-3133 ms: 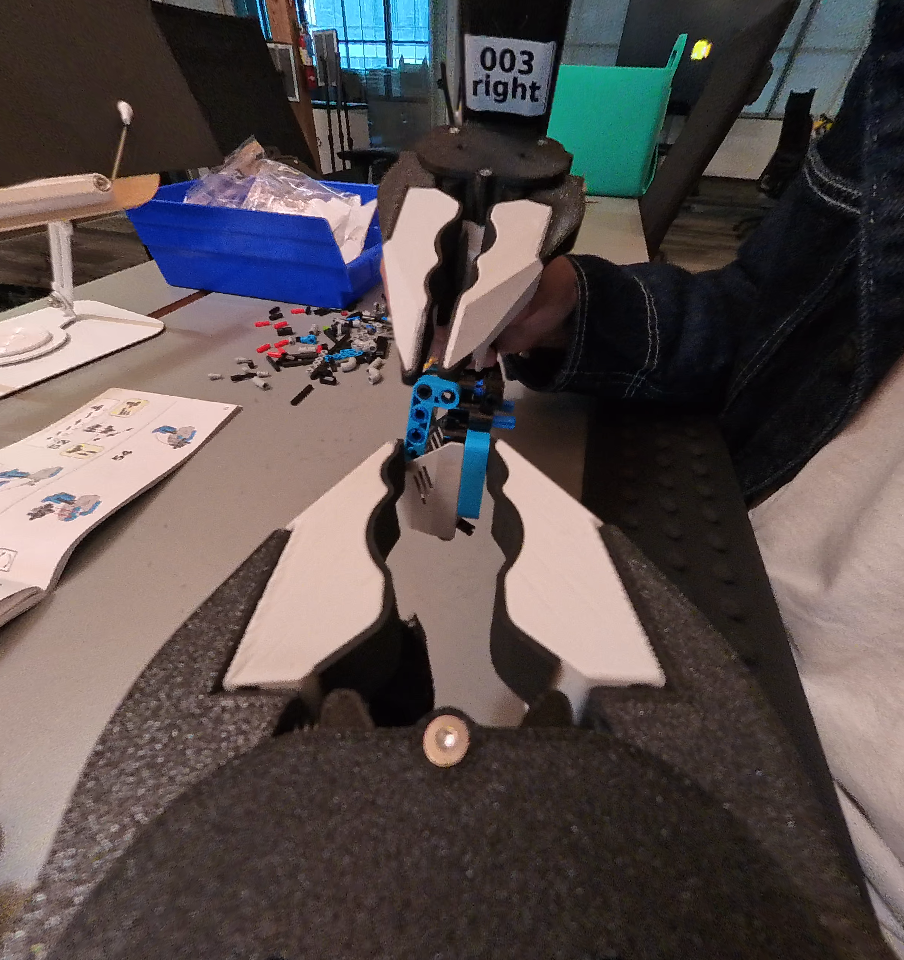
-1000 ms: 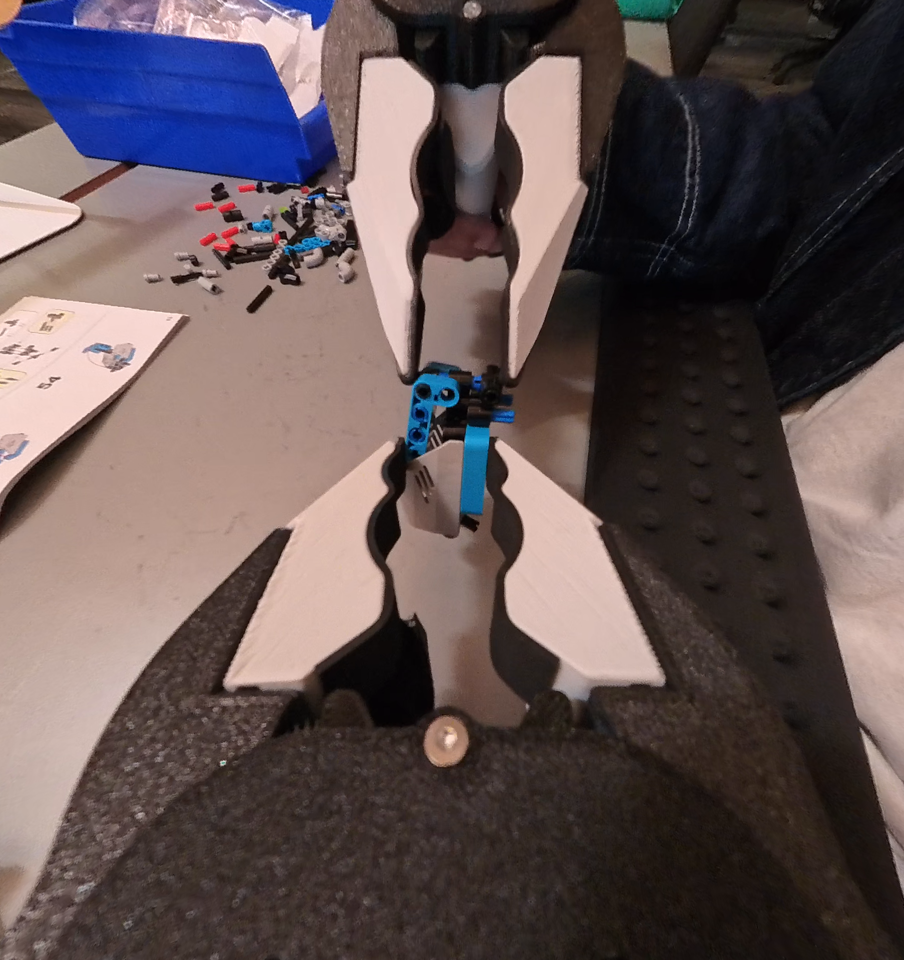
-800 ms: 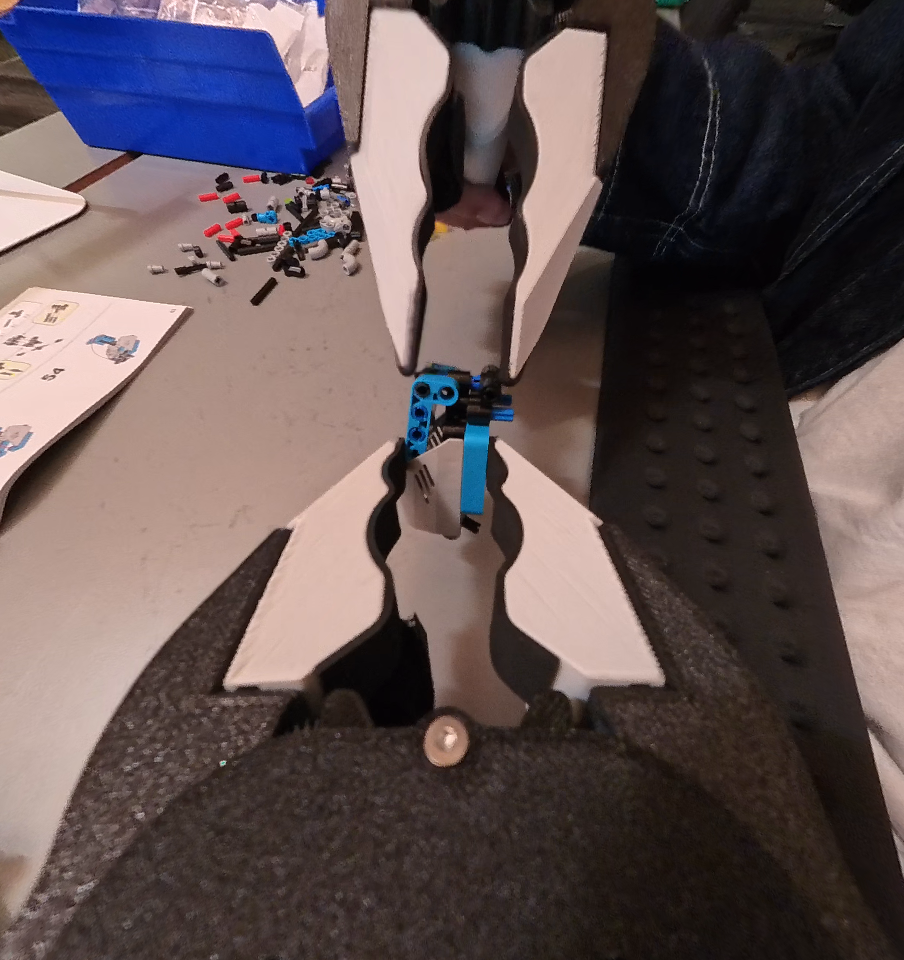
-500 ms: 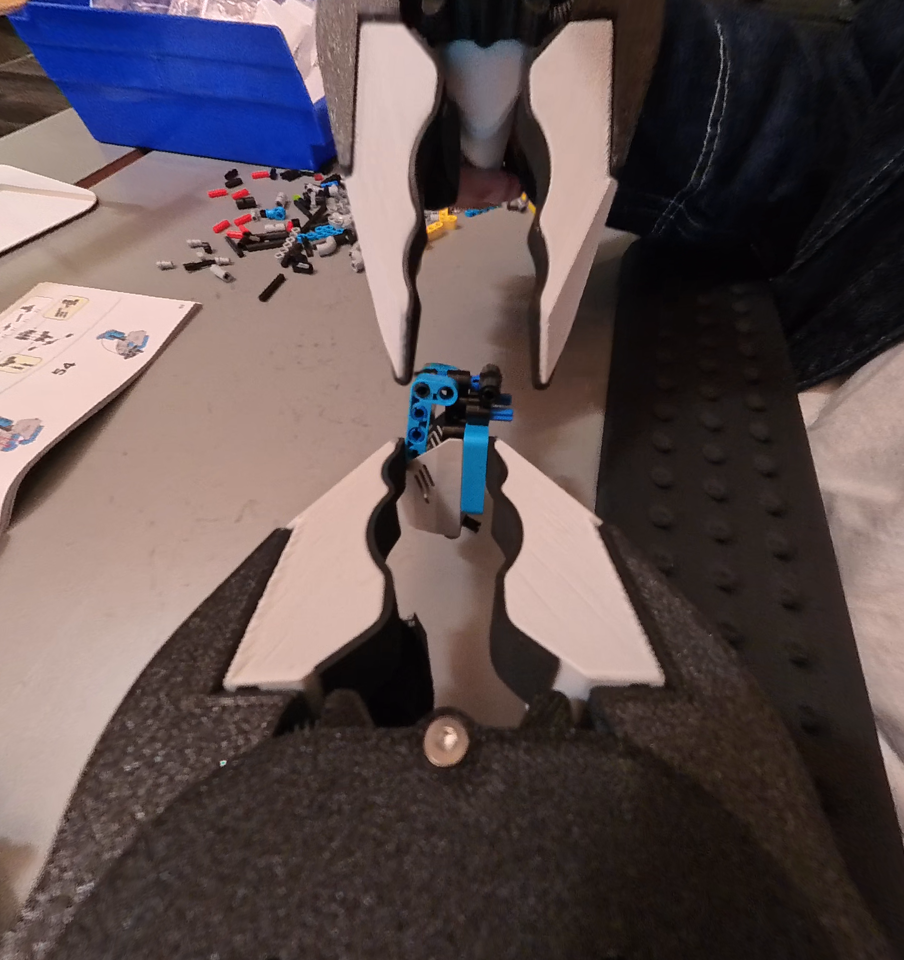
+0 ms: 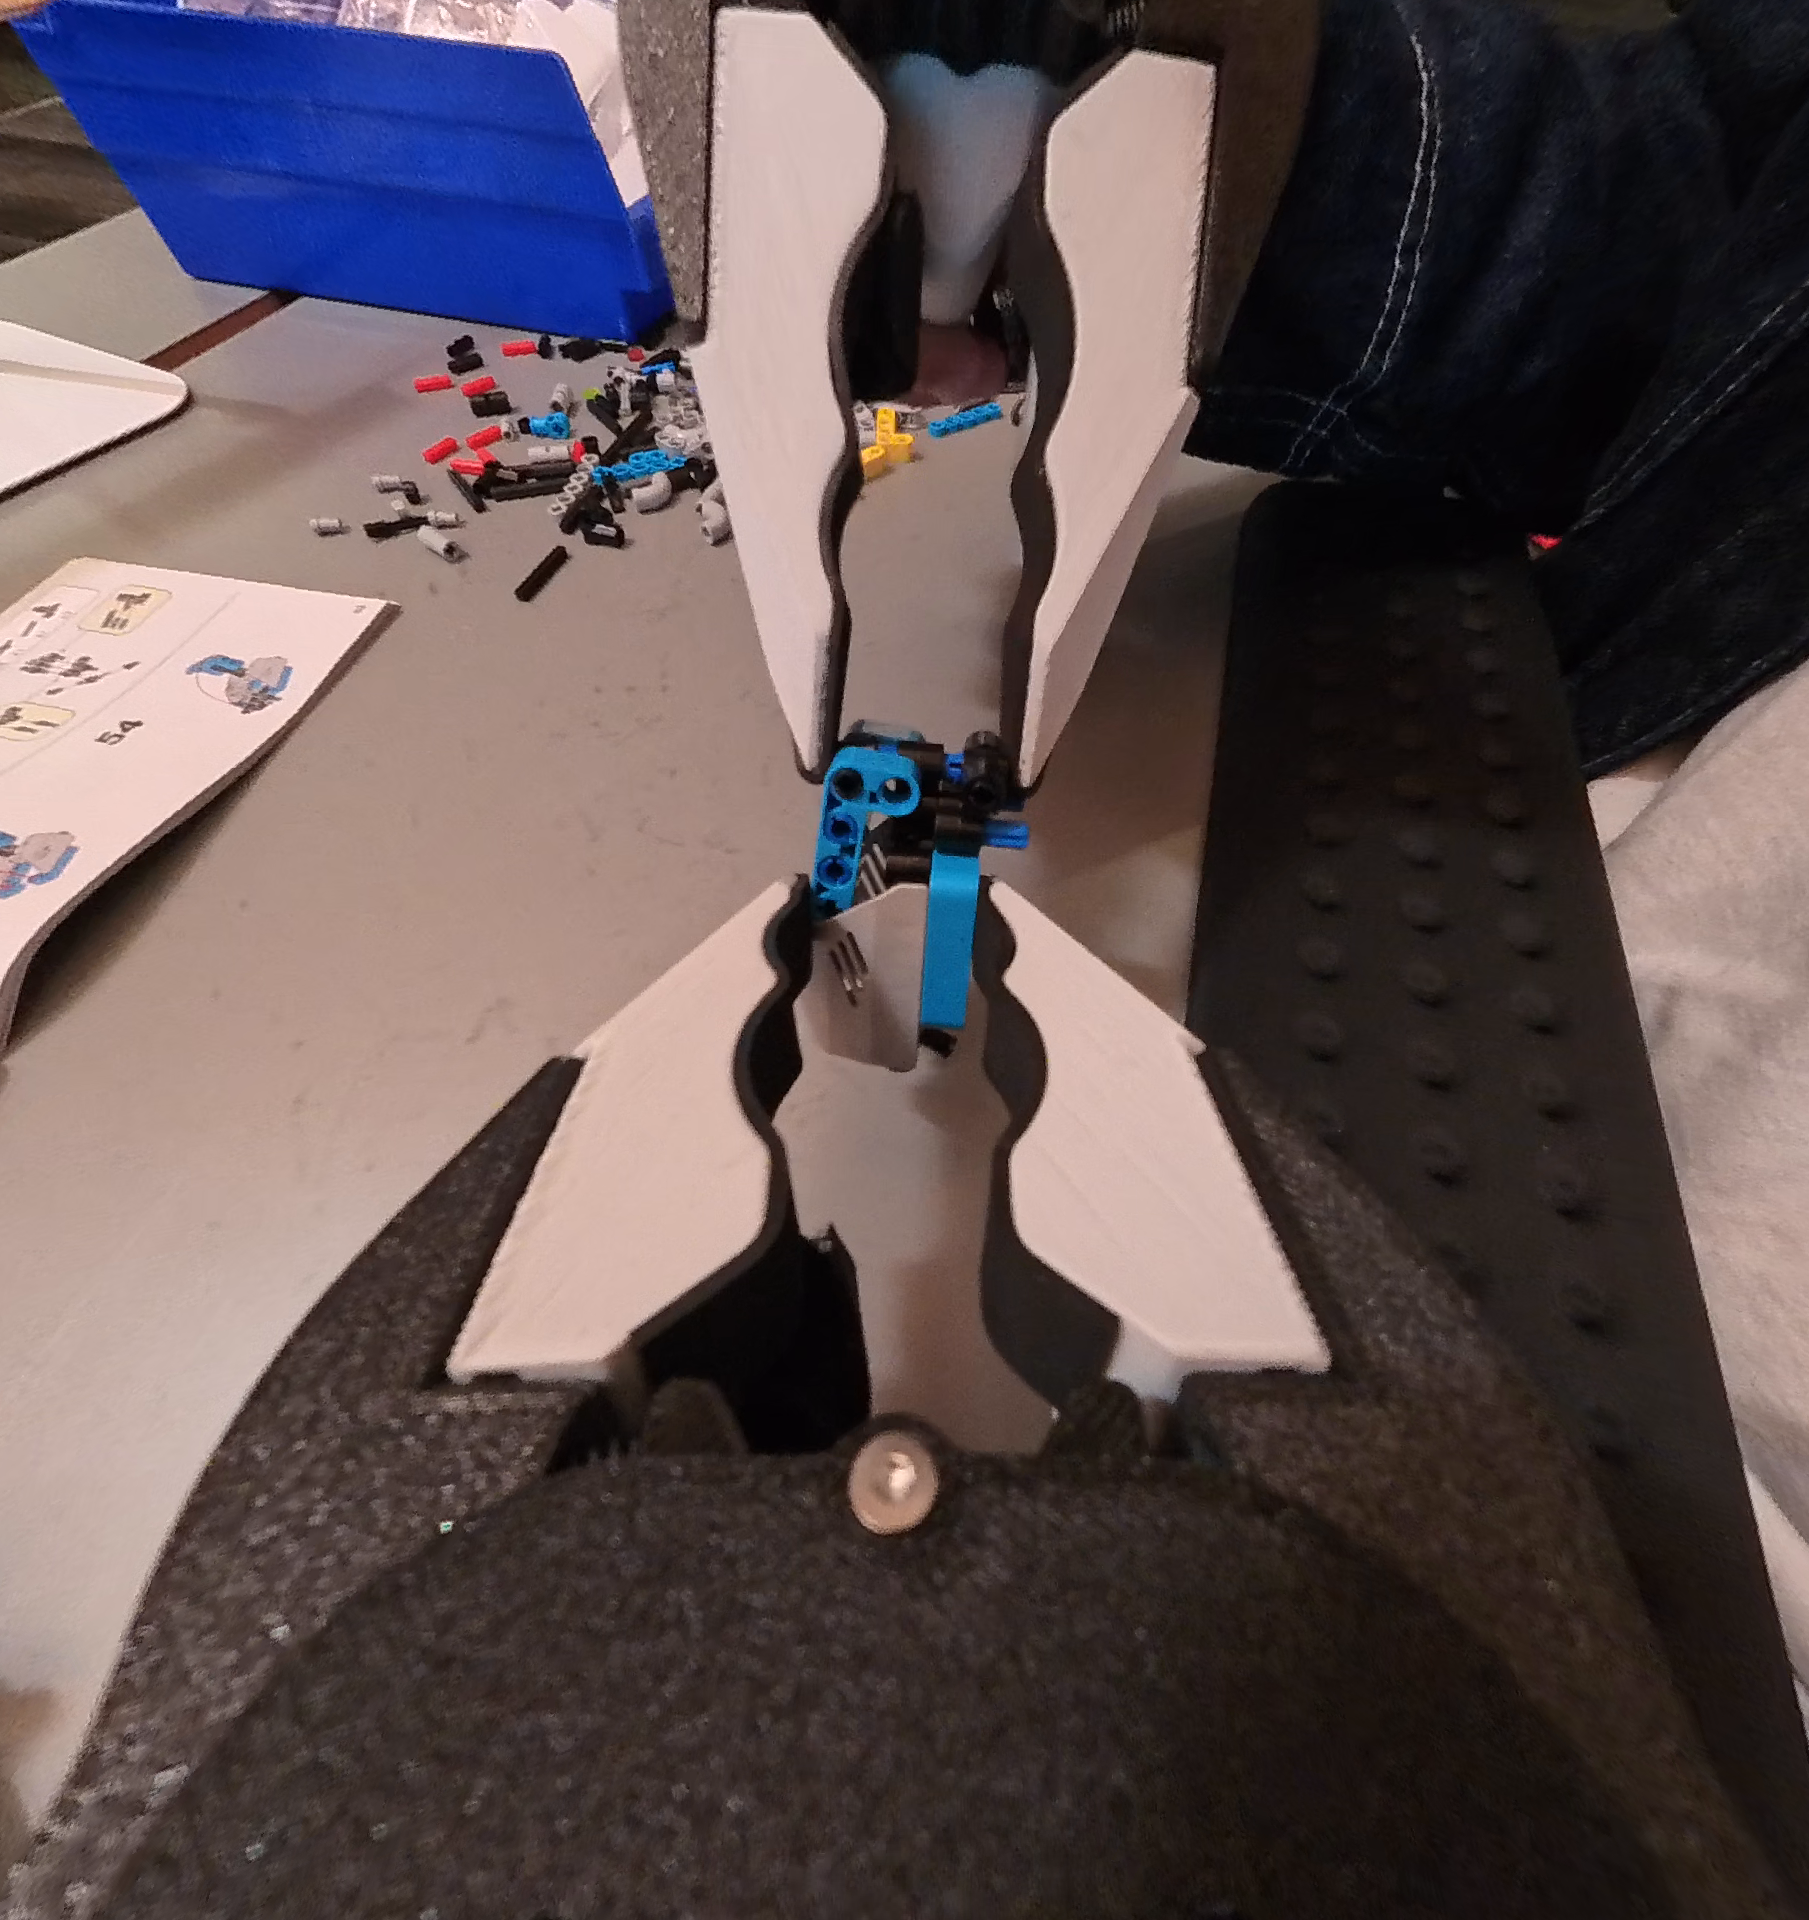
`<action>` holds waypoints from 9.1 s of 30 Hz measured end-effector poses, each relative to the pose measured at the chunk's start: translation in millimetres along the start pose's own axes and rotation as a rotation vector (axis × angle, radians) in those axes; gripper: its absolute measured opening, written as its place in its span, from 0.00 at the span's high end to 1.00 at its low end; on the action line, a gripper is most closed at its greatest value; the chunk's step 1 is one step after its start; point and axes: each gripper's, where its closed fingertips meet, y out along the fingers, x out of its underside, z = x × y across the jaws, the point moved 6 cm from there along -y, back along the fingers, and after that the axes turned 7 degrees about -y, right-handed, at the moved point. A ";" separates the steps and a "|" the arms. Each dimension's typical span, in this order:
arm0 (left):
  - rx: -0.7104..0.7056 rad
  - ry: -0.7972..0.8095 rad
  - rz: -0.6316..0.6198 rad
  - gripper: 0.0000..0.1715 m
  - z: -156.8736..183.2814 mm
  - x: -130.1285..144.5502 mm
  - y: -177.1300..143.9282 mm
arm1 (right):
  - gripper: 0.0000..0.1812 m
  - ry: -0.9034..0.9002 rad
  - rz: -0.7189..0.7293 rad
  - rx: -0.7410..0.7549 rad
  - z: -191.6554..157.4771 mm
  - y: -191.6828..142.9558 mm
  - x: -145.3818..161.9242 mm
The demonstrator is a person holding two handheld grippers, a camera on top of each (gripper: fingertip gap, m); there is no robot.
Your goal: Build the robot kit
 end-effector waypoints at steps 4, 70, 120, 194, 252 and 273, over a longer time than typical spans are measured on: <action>-0.012 -0.010 0.011 0.83 -2.5 -1.4 -1.3 | 0.88 -0.040 0.020 0.033 1.0 -0.8 -0.8; -0.323 -0.080 0.136 0.81 -37.3 -6.9 -17.7 | 0.64 0.576 -0.044 0.576 45.5 16.0 85.0; -0.371 -0.549 -0.339 0.56 -211.9 -25.7 45.7 | 0.52 0.794 -0.113 0.568 142.2 -15.5 130.9; -0.906 -0.470 -0.224 0.89 -230.6 51.6 -140.9 | 0.71 0.358 0.015 0.251 244.3 65.5 19.3; -0.279 -0.299 -0.195 0.75 -96.4 12.0 -112.7 | 0.73 0.102 -0.048 0.142 108.2 127.1 -36.7; 0.031 -0.437 0.253 0.76 -92.4 2.7 -100.4 | 0.70 0.231 0.088 0.009 103.3 47.6 -33.5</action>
